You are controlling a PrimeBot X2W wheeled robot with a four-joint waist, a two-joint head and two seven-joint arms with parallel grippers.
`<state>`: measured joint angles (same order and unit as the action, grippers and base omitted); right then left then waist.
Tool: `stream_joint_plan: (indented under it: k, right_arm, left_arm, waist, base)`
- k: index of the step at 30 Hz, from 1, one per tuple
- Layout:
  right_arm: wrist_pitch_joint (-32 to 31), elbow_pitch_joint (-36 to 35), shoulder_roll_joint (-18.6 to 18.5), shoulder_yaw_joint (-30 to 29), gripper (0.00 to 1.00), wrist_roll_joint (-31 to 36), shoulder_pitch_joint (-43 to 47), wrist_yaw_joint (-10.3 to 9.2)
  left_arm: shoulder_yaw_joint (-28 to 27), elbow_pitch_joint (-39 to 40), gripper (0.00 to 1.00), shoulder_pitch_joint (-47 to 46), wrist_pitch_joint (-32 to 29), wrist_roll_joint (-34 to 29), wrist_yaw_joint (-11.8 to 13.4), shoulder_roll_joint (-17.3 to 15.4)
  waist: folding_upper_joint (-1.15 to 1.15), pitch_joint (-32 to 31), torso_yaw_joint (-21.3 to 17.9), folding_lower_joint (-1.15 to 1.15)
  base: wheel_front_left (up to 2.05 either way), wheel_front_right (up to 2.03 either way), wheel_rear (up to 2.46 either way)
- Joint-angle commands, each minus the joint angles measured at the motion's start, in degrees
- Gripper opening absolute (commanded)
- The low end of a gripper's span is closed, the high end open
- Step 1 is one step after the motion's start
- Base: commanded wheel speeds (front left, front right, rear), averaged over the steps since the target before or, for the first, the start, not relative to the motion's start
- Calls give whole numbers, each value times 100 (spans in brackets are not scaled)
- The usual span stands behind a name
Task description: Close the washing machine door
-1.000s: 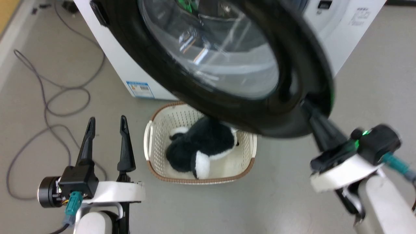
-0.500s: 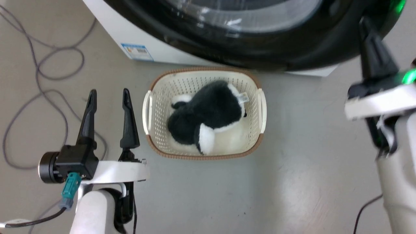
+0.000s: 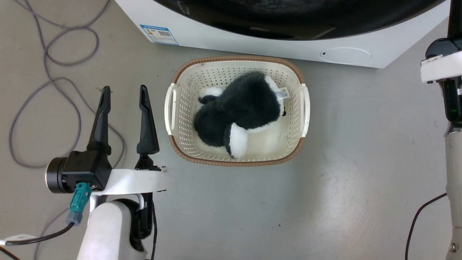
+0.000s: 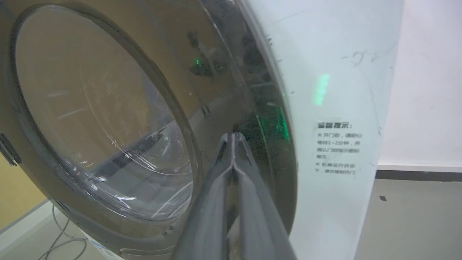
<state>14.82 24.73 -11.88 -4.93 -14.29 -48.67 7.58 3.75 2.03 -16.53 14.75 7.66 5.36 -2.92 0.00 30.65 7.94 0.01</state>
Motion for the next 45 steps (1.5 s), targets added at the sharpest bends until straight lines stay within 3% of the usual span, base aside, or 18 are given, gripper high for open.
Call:
stream_joint_plan:
  k: [1,7,14,28,37,38,39,40,45]
  right_arm:
    - [18,60,-54,-14,0,46,-113,-9]
    - [18,248,22,30,0,109,-117,-9]
    - [18,-4,181,-12,0,252,458,-9]
    - [18,-1325,521,-127,0,1226,2327,-9]
    - [18,-1513,835,30,1,1334,3684,-9]
    - [18,-1477,859,62,30,1246,3818,-9]
    - [18,-1453,875,99,72,1168,3947,-9]
    - [18,-1462,886,108,100,1114,4056,-9]
    - [18,-1404,898,161,100,559,4492,-9]
  left_arm:
    - [-12,4,100,-95,25,9,21,3]
    - [-93,-84,100,-69,25,-33,23,4]
    - [-308,-341,100,167,25,-288,109,4]
    - [-688,-663,100,821,25,-478,15,3]
    - [-820,-735,100,1443,25,-526,-7,3]
    - [-809,-741,100,1529,25,-568,-5,1]
    - [-796,-735,100,1611,25,-601,-6,0]
    - [-790,-718,100,1687,25,-614,-5,0]
    - [-694,-648,100,1931,25,-620,-107,-12]
  waist:
    - [0,-1,-2,-1]
    - [0,-169,-88,-1]
    - [0,-804,-320,-1]
    - [0,-2103,-831,-1]
    - [0,-2776,-1020,-1]
    - [0,-2847,-1037,-1]
    - [0,-2910,-1050,-1]
    - [0,-2952,-1060,-1]
    - [0,-3135,-1027,-1]
  base:
    - [0,0,0]
    - [0,0,0]
    - [0,0,0]
    - [0,0,0]
    - [0,0,0]
    - [0,0,0]
    - [0,0,0]
    - [0,0,0]
    - [0,0,0]
